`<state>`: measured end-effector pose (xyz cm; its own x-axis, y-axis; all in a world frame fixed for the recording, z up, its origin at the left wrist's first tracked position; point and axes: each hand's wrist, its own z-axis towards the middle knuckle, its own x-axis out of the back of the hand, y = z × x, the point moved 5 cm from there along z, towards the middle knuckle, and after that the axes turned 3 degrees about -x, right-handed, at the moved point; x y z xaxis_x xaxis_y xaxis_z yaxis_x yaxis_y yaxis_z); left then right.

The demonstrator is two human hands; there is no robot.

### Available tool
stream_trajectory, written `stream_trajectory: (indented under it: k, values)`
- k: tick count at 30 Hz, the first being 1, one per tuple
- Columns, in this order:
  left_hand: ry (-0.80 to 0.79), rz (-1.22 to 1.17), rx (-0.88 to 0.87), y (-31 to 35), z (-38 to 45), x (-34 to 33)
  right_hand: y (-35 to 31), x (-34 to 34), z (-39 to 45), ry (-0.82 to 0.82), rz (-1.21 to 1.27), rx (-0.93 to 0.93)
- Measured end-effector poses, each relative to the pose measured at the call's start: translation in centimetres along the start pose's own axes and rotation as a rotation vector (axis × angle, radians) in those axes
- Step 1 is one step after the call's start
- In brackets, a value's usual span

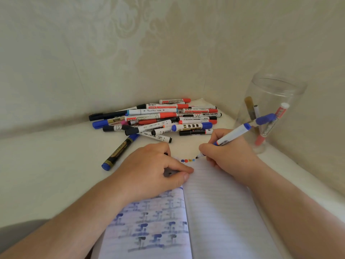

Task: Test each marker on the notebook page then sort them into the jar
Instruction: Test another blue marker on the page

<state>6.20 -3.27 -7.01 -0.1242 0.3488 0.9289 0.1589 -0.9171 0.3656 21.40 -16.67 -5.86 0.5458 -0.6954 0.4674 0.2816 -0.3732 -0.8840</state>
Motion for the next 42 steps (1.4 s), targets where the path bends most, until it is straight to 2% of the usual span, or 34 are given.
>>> stream_trajectory:
  k: [13, 19, 24, 32, 37, 42]
  values:
    - [0.011, -0.030, -0.002, -0.26, 0.00, -0.09, -0.15, -0.16, -0.06, 0.008, -0.116, 0.007]
    - [0.014, -0.029, -0.001, -0.32, 0.04, -0.17, -0.07, -0.02, -0.06, -0.014, -0.069, 0.000]
    - [0.021, -0.021, -0.008, -0.29, 0.01, -0.11, -0.48, -0.16, -0.34, 0.001, -0.150, 0.039]
    - [0.015, -0.016, -0.008, -0.35, 0.01, -0.17, -0.23, -0.05, -0.15, -0.020, -0.057, 0.002]
    - [0.018, -0.010, -0.006, -0.28, 0.01, -0.13, -0.50, -0.12, -0.29, -0.007, -0.131, 0.062]
    - [0.017, -0.012, -0.009, -0.21, -0.06, -0.09, 0.09, 0.00, -0.01, -0.023, -0.033, 0.001]
